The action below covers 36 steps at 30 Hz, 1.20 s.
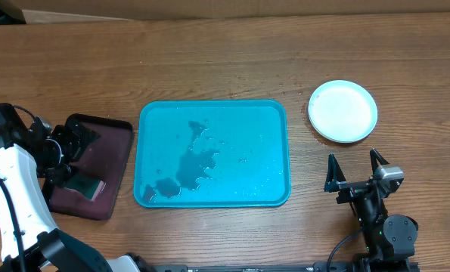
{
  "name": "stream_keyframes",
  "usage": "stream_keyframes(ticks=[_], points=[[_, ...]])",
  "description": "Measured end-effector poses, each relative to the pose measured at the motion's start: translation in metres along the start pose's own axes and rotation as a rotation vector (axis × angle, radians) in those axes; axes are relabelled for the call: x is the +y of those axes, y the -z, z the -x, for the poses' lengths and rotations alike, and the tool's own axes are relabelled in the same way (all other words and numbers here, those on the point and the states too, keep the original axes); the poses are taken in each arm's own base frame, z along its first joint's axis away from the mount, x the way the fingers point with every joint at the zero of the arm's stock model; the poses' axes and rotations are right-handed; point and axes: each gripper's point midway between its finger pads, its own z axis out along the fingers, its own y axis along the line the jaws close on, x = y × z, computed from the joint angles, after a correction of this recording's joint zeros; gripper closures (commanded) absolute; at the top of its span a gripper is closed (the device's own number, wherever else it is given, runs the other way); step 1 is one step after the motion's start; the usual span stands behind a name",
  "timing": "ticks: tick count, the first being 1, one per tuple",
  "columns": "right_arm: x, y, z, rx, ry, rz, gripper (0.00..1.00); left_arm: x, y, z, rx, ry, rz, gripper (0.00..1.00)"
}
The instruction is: Clean dirty plates on tray and stack at the side
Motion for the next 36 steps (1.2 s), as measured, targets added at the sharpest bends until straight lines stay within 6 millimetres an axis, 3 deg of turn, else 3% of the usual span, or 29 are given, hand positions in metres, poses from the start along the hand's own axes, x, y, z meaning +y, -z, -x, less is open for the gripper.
stream_keyframes(ticks=[26, 36], points=[[-0.001, 0.000, 0.000, -0.001, 0.007, -0.007, 0.00, 0.000, 0.000, 0.000, 0.000, 0.000, 0.001, 0.00], [-0.001, 0.000, 0.000, -0.002, 0.007, -0.007, 0.00, 0.018, 0.002, -0.001, -0.016, 0.003, 0.109, 0.00]])
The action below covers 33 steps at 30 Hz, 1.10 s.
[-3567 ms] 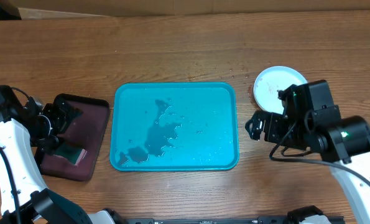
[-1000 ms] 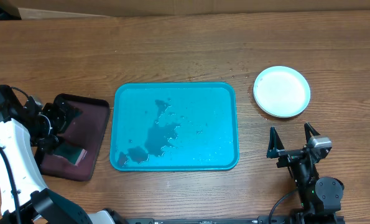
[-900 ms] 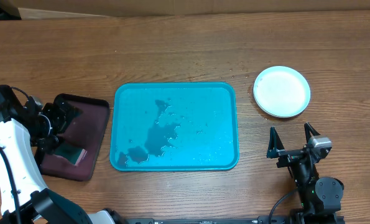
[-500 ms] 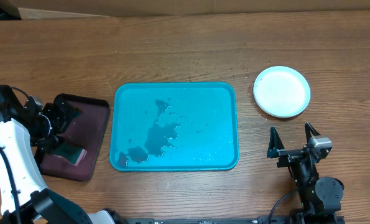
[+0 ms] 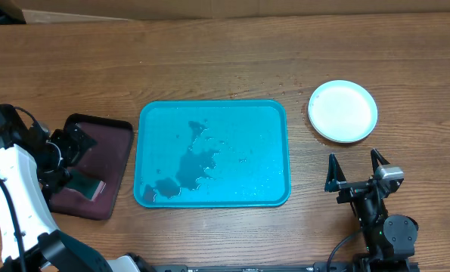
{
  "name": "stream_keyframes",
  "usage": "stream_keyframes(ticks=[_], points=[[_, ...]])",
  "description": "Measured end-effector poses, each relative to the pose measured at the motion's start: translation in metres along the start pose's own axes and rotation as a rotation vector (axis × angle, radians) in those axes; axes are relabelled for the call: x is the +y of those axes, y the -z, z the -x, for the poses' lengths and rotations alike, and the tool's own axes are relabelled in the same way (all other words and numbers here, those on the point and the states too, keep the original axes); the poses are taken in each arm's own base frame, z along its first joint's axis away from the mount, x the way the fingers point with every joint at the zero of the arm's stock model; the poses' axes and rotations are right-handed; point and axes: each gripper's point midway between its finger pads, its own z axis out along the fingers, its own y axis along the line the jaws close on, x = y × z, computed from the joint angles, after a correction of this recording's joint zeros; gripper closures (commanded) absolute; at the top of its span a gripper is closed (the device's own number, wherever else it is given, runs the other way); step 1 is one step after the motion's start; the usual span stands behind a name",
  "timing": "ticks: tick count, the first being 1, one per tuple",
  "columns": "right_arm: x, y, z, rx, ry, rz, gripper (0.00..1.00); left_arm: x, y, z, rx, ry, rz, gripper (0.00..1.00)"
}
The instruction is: Clean dirty plates on tray and stack at the side
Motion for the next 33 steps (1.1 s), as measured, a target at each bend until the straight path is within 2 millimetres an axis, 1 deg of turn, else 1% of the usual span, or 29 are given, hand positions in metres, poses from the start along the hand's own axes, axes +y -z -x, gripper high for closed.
stream_keyframes(ticks=[3, 4, 6, 8, 12, 14, 16, 18, 19, 24, 27, 30, 33], points=[[0.000, 0.000, 0.000, 0.001, 0.000, 0.000, 0.00, -0.004, 0.005, -0.009, -0.022, -0.038, 0.012, 0.00], [0.000, 0.000, 0.000, 0.000, 0.000, 0.000, 0.00, -0.009, 0.009, -0.016, -0.038, -0.071, 0.009, 0.00], [0.000, 0.000, 0.000, 0.000, 0.000, 0.000, 0.00, -0.019, 0.013, -0.024, -0.085, -0.133, -0.006, 0.00], [0.000, 0.000, 0.000, 0.000, 0.000, 0.000, 0.00, -0.032, 0.013, -0.038, -0.135, -0.220, -0.033, 0.00], [0.000, 0.000, 0.000, 0.000, 0.000, 0.000, 0.00, -0.069, 0.017, -0.064, -0.277, -0.440, -0.151, 0.00], [0.000, 0.000, 0.000, 0.000, 0.000, 0.000, 0.00, -0.084, 0.021, -0.075, -0.354, -0.542, -0.215, 0.00], [0.000, 0.000, 0.000, 0.000, 0.000, 0.000, 0.00, -0.091, 0.023, -0.089, -0.412, -0.635, -0.267, 0.00], [0.000, 0.000, 0.000, 0.000, 0.000, 0.000, 0.00, -0.092, 0.022, -0.103, -0.473, -0.727, -0.312, 0.00], [0.000, 0.000, 0.000, 0.000, 0.000, 0.000, 0.00, -0.091, 0.022, -0.107, -0.496, -0.748, -0.324, 0.00], [0.000, 0.000, 0.000, 0.000, 0.000, 0.000, 0.00, -0.069, 0.006, -0.123, -0.537, -0.788, -0.330, 0.00], [0.000, 0.000, 0.000, 0.000, 0.000, 0.000, 0.00, -0.066, 0.001, -0.125, -0.570, -0.802, -0.344, 0.00], [0.000, 0.000, 0.000, 0.000, 0.000, 0.000, 0.00, -0.069, 0.002, -0.124, -0.611, -0.810, -0.368, 0.00], [0.000, 0.000, 0.000, 0.000, 0.000, 0.000, 0.00, -0.073, 0.003, -0.127, -0.647, -0.831, -0.399, 0.00]])
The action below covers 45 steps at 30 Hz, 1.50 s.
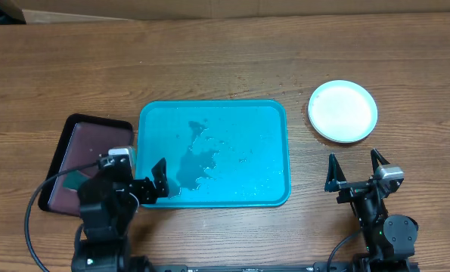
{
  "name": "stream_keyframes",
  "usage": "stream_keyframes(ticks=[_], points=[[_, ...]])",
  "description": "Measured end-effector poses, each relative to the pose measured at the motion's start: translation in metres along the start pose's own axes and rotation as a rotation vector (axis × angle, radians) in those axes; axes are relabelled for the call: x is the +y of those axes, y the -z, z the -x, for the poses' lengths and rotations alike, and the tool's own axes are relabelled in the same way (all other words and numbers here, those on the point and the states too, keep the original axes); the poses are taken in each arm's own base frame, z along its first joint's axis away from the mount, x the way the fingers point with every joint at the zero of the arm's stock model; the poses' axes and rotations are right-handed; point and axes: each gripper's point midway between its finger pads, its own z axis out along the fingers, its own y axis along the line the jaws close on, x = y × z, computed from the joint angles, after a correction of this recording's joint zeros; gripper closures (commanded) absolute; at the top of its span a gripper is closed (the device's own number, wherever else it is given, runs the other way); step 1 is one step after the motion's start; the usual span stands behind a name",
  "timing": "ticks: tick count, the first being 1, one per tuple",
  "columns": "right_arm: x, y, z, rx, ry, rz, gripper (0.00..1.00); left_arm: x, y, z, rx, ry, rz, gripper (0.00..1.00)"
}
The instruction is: Clean dirty plates on tray and stack at the side
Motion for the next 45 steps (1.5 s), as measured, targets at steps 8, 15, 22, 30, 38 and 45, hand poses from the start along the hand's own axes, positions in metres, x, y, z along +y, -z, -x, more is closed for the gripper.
stream_keyframes(ticks=[8, 15, 22, 30, 38, 45], points=[[0.000, 0.000, 0.000, 0.000, 0.000, 0.000, 0.00, -0.023, 0.001, 0.013, -0.212, -0.082, -0.102, 0.00], [0.000, 0.000, 0.000, 0.000, 0.000, 0.000, 0.00, -0.020, -0.002, 0.006, -0.349, -0.105, -0.107, 0.00], [0.000, 0.000, 0.000, 0.000, 0.000, 0.000, 0.00, -0.017, -0.002, 0.003, -0.441, -0.113, -0.104, 0.00], [0.000, 0.000, 0.000, -0.001, 0.000, 0.000, 0.00, -0.012, 0.012, 0.018, -0.539, -0.111, -0.067, 0.00], [0.000, 0.000, 0.000, 0.000, -0.001, 0.000, 0.00, -0.001, 0.001, -0.001, -0.454, -0.093, -0.015, 0.00], [0.000, 0.000, 0.000, 0.000, 0.000, 0.000, 0.00, 0.001, 0.001, 0.000, -0.455, -0.109, 0.000, 0.00]])
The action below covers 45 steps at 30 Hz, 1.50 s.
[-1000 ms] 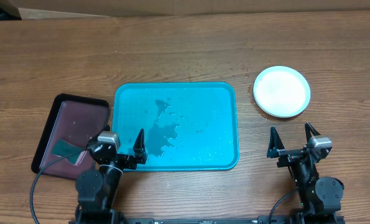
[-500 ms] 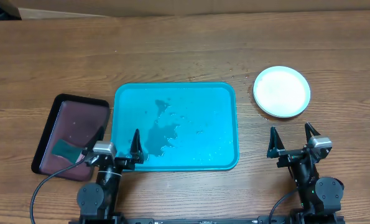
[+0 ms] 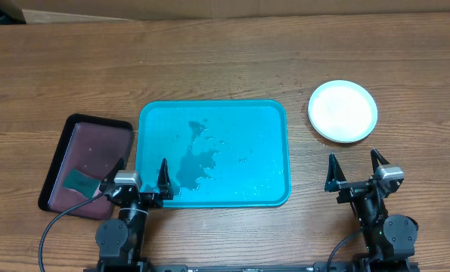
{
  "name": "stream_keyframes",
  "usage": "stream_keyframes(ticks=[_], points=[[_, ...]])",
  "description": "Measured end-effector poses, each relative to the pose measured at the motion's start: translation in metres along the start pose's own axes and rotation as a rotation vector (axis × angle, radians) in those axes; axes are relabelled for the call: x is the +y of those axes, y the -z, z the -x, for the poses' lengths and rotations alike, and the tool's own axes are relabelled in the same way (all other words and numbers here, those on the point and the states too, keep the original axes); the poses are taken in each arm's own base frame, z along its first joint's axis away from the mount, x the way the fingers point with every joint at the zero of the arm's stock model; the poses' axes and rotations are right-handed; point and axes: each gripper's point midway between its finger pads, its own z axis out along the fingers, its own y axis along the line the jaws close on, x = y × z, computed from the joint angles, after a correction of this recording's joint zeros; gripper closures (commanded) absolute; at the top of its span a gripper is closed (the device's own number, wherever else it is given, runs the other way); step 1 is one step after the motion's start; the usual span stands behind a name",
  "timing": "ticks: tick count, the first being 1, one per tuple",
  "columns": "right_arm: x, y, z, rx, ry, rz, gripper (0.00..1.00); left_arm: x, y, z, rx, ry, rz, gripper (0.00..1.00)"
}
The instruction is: Clean dirty plates on tray and stack at the side
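A turquoise tray (image 3: 213,113) lies in the middle of the table, wet with dark puddles and droplets, with no plates on it. White plates (image 3: 342,110) sit stacked to the tray's right, at the far right of the table. My left gripper (image 3: 141,175) stands open at the tray's front left corner, nothing between its fingers. My right gripper (image 3: 354,170) stands open in front of the white plates, also empty.
A dark maroon tray (image 3: 88,162) lies left of the turquoise one, with a green sponge (image 3: 80,181) on its near end. A cardboard box edge runs along the table's far side.
My left arm has drawn back toward the front edge; its gripper now points straight ahead at the tray's front left corner. The sponge is fully visible. The right arm has not moved.
My left gripper was over the maroon tray at the green sponge, reaching in from the far left, and stayed there. Then the arm stood in front of the table, angled over that tray. Now it rests retracted and open. The plates stayed stacked at the right throughout.
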Motion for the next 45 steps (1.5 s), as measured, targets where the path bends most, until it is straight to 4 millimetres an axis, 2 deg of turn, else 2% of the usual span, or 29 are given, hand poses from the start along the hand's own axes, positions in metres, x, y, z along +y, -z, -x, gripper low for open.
stream_keyframes(ticks=[8, 14, 17, 19, 23, 45], points=[[0.000, 0.000, 0.000, 0.000, 0.000, 0.000, 0.00, 0.000, 0.000, 0.003, -0.011, -0.003, -0.001, 0.00], [0.000, 0.000, 0.000, 0.000, 0.000, 0.000, 0.00, -0.002, 0.001, 0.024, -0.100, -0.007, -0.006, 0.00], [0.000, 0.000, 0.000, 0.000, 0.000, 0.000, 0.00, 0.001, 0.001, 0.027, -0.111, -0.007, 0.010, 0.00], [0.000, 0.000, 0.000, 0.000, 0.000, 0.000, 0.00, 0.003, 0.001, 0.024, -0.097, -0.006, 0.022, 0.00], [0.000, 0.000, 0.000, 0.001, 0.000, 0.000, 0.00, 0.007, 0.000, 0.000, -0.002, -0.010, 0.042, 0.00], [0.000, 0.000, 0.000, 0.000, 0.000, 0.000, 0.00, 0.007, 0.000, 0.000, -0.003, -0.010, 0.042, 0.00]])
